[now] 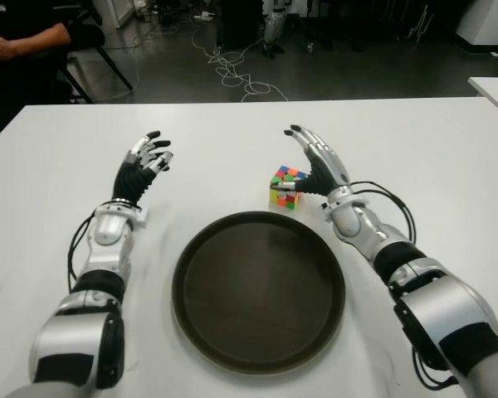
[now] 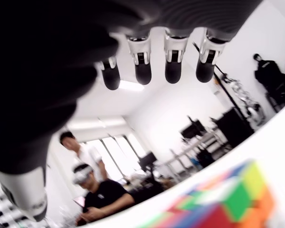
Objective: Pick up the Rubik's Cube and put it in the plate
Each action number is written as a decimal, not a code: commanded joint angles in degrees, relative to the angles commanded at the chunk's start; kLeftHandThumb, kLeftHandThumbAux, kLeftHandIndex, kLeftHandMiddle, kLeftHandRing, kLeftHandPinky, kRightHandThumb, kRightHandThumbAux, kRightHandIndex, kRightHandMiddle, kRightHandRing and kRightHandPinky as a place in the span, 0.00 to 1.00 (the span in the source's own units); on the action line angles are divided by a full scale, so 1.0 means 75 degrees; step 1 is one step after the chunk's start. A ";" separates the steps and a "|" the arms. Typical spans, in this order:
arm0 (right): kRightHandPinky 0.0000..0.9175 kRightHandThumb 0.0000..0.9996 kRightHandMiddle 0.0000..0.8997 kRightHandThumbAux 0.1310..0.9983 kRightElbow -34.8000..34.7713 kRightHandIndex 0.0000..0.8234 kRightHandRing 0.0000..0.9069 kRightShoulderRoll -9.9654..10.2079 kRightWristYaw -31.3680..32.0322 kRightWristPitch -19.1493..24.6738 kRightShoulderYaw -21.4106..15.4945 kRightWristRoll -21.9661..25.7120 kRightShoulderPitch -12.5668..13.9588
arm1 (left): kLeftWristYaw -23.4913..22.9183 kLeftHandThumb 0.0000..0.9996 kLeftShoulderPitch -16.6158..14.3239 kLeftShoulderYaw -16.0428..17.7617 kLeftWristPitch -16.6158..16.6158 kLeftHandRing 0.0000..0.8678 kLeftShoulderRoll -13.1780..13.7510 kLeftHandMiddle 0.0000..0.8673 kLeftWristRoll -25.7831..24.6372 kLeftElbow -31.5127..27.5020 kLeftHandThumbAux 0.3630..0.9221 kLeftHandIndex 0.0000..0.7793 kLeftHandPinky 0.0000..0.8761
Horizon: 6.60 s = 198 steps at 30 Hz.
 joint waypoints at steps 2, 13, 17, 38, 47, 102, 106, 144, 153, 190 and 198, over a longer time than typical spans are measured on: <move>0.07 0.00 0.00 0.60 -0.0019 0.00 0.00 -0.0067 0.0216 0.0069 0.0127 -0.0073 -0.0034 | 0.0016 0.06 0.0002 -0.0001 -0.0008 0.31 0.0001 0.28 0.0008 -0.0006 0.38 0.19 0.37; 0.12 0.00 0.01 0.57 -0.0065 0.00 0.06 -0.0387 0.0935 -0.0036 0.0775 -0.0549 -0.0192 | 0.0102 0.05 0.0010 -0.0125 -0.0030 0.31 0.0073 0.28 0.0182 -0.0025 0.36 0.19 0.37; 0.13 0.00 0.02 0.55 -0.0064 0.00 0.08 -0.0443 0.0963 -0.0093 0.0896 -0.0607 -0.0214 | 0.0112 0.04 0.0008 -0.0143 -0.0047 0.31 0.0072 0.28 0.0198 -0.0026 0.35 0.19 0.37; 0.18 0.00 0.07 0.54 -0.0077 0.05 0.13 -0.0562 0.1020 -0.0049 0.1219 -0.0687 -0.0276 | 0.0048 0.04 0.0021 -0.0111 -0.0035 0.31 0.0015 0.28 0.0080 -0.0080 0.31 0.20 0.36; 0.22 0.00 0.07 0.54 -0.0125 0.06 0.15 -0.0569 0.0972 -0.0037 0.1296 -0.0730 -0.0261 | 0.0062 0.05 0.0028 -0.0117 -0.0039 0.32 0.0011 0.30 0.0077 -0.0100 0.28 0.21 0.38; 0.35 0.00 0.16 0.69 0.0291 0.13 0.25 -0.0215 0.0111 0.0501 0.0282 0.0124 -0.0139 | 0.0142 0.04 0.0012 -0.0254 -0.0112 0.29 0.0054 0.26 0.0255 0.0004 0.28 0.18 0.34; 0.36 0.00 0.17 0.68 0.0362 0.14 0.26 -0.0180 0.0166 0.0560 0.0160 0.0239 -0.0140 | 0.0213 0.04 -0.0015 -0.0287 -0.0119 0.29 0.0050 0.26 0.0314 0.0026 0.29 0.19 0.34; 0.30 0.00 0.16 0.71 0.0391 0.14 0.23 0.0082 0.0015 0.0416 0.0765 -0.0384 -0.0292 | 0.0435 0.02 -0.0049 -0.0358 -0.0373 0.27 0.0044 0.23 0.0492 0.0279 0.30 0.16 0.34; 0.32 0.00 0.18 0.76 0.0408 0.17 0.25 0.0080 -0.0364 0.0476 0.1040 -0.0675 -0.0370 | 0.0431 0.01 -0.0057 -0.0385 -0.0410 0.27 0.0080 0.24 0.0534 0.0317 0.31 0.17 0.34; 0.33 0.00 0.17 0.75 0.0455 0.16 0.26 0.0167 -0.0522 0.0907 0.1347 -0.0823 -0.0591 | 0.0283 0.01 -0.0077 -0.0247 -0.0561 0.29 0.0031 0.26 0.0398 0.0406 0.35 0.18 0.36; 0.33 0.00 0.16 0.75 0.0492 0.15 0.24 0.0201 -0.0369 0.1064 0.1333 -0.0777 -0.0670 | 0.0343 0.00 -0.0064 -0.0276 -0.0603 0.28 0.0038 0.25 0.0461 0.0396 0.34 0.17 0.35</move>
